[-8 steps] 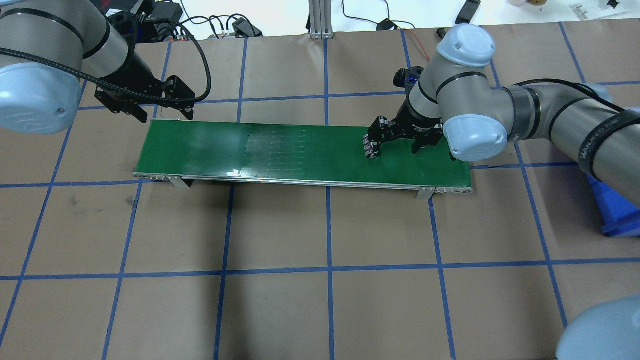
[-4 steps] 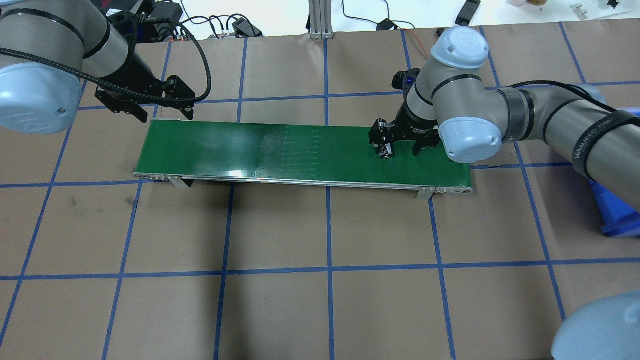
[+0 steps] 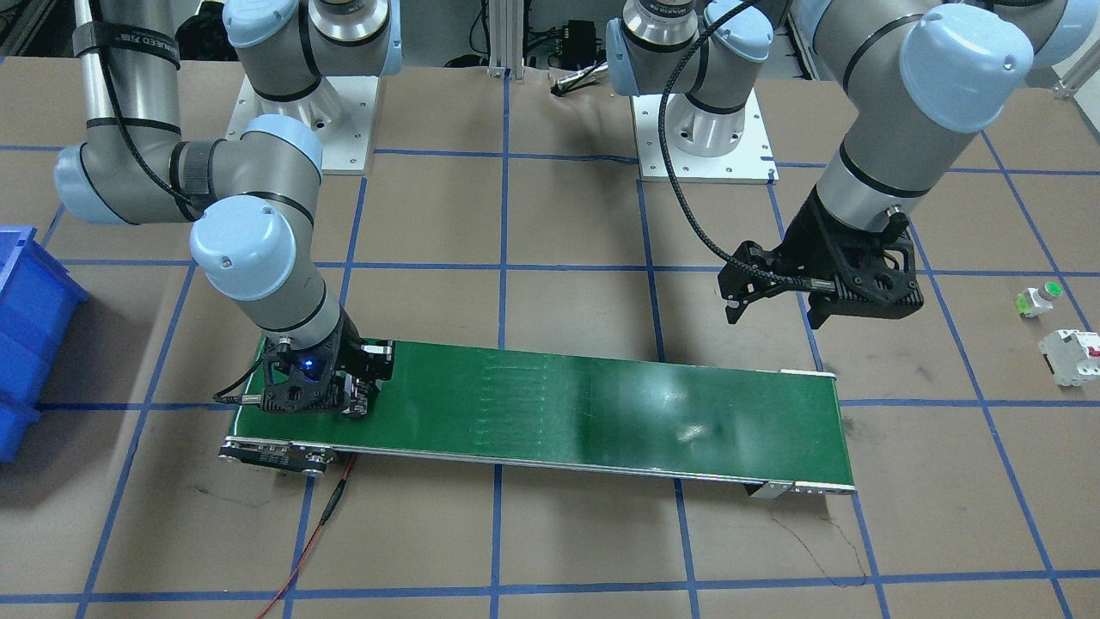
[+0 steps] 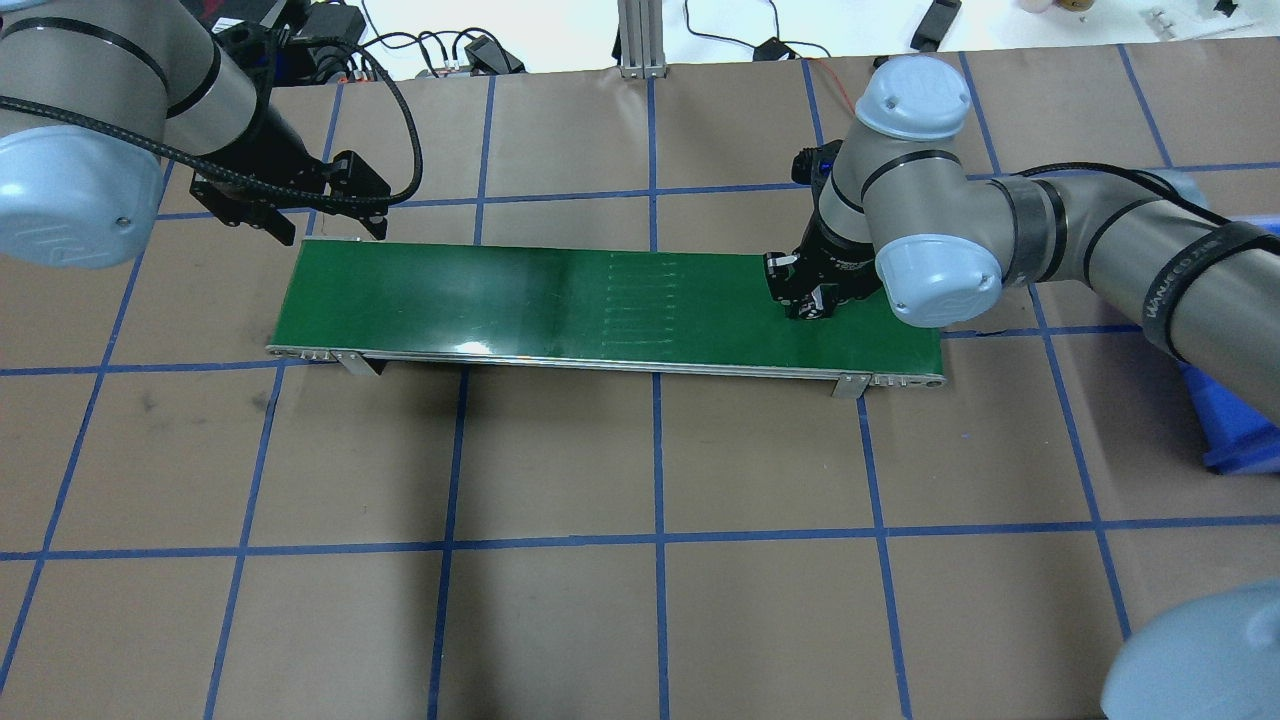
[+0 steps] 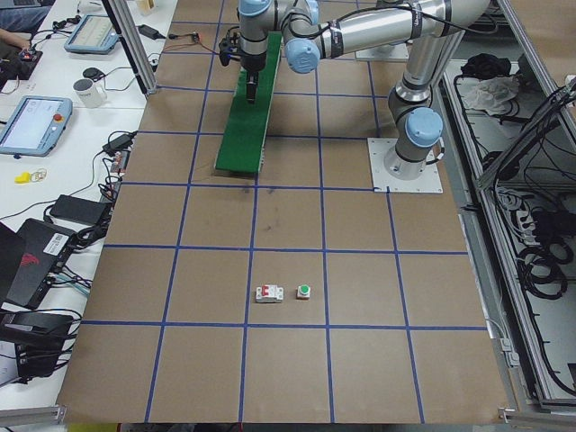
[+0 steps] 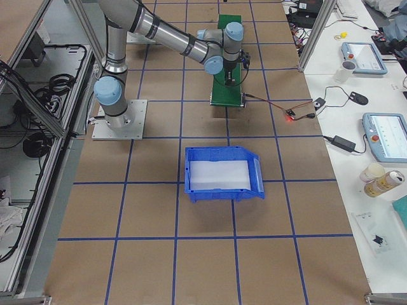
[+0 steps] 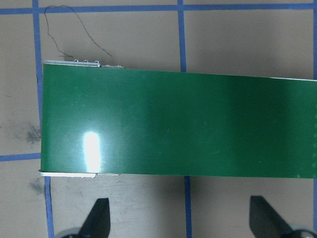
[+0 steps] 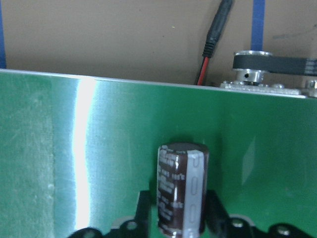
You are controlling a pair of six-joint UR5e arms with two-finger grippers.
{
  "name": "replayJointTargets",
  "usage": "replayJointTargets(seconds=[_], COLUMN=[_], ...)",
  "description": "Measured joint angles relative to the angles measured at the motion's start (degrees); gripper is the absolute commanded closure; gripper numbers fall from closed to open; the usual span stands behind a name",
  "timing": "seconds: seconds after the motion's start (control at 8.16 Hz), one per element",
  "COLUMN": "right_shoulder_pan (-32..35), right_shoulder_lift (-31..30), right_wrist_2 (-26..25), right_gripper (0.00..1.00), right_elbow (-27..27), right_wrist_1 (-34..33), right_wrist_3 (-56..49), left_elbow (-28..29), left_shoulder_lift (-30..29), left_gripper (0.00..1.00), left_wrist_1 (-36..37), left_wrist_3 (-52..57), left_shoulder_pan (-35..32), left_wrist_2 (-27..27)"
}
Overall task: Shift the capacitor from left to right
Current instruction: 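Lift the capacitor with the right gripper and carry it to the blue bin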
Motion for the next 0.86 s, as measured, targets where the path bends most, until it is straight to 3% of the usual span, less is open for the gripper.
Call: replayJointTargets(seconds=[0.37,0.61,0.86], right_shoulder_pan=[-0.8,-4.0,-11.7], right_shoulder_lift=[-1.2,-3.5,-6.3], right_wrist_2=[-4.9,-7.8,-8.4], right_gripper=[1.00,1.00,1.00], right_elbow=[-0.9,-6.3,-10.1], right_wrist_1=[1.1,9.5,16.1], right_wrist_3=[-1.9,-4.2,-13.5], left_elbow=[0.0,0.0,0.0], left_shoulder_lift=[0.0,0.0,-0.1], left_gripper=[0.00,0.00,0.00], left_wrist_1=[0.1,0.0,-0.1], left_wrist_3=[0.1,0.1,0.1], left_shoulder_pan=[0.0,0.0,0.0], left_wrist_2=[0.0,0.0,0.0])
